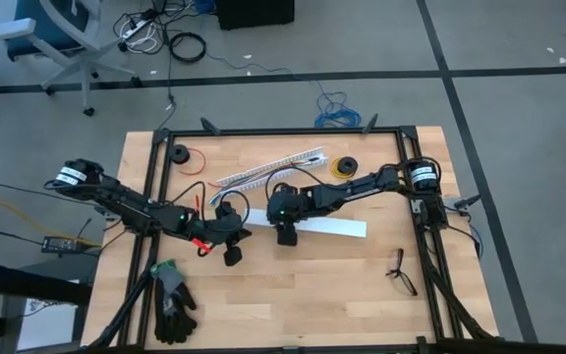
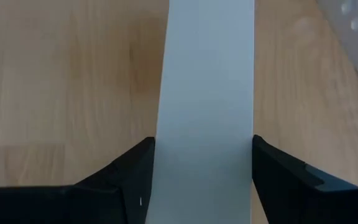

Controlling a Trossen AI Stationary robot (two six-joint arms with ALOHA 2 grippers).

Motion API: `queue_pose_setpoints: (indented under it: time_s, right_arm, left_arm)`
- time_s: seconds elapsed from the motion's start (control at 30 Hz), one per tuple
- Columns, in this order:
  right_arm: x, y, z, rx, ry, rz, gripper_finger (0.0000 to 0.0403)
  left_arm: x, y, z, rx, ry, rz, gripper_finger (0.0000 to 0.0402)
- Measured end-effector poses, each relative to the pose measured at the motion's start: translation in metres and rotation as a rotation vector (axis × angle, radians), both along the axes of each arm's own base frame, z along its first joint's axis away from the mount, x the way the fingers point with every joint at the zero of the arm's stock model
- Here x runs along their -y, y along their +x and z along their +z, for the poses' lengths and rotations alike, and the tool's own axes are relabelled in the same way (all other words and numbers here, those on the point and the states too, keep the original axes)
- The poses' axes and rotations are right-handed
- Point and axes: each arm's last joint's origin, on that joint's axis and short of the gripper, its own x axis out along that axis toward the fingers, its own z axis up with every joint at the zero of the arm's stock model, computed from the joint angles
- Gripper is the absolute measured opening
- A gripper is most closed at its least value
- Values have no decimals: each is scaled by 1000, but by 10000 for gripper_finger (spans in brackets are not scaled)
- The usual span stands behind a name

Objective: Ziptie cables
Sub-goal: Close the white cable duct

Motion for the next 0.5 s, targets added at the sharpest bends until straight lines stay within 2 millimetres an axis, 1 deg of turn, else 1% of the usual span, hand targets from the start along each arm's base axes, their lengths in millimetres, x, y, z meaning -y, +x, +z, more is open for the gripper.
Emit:
queue_pose_setpoints:
  time_s: [0.17, 0.23, 0.37, 0.5]
  right_arm:
    - [-1, -11, -1, -107, 2, -4, 229]
    - [-2, -15, -1, -110, 6, -9, 228]
    - [-4, -26, 1, -115, 10, -21, 229]
    - [-5, -44, 13, -80, -9, -47, 228]
  left_arm:
    - [-2, 4, 6, 70, 57, 30, 18]
    - [-6, 7, 8, 80, 52, 54, 18]
    - [-19, 12, 11, 78, 28, 101, 19]
    - [-34, 14, 11, 67, 19, 108, 19]
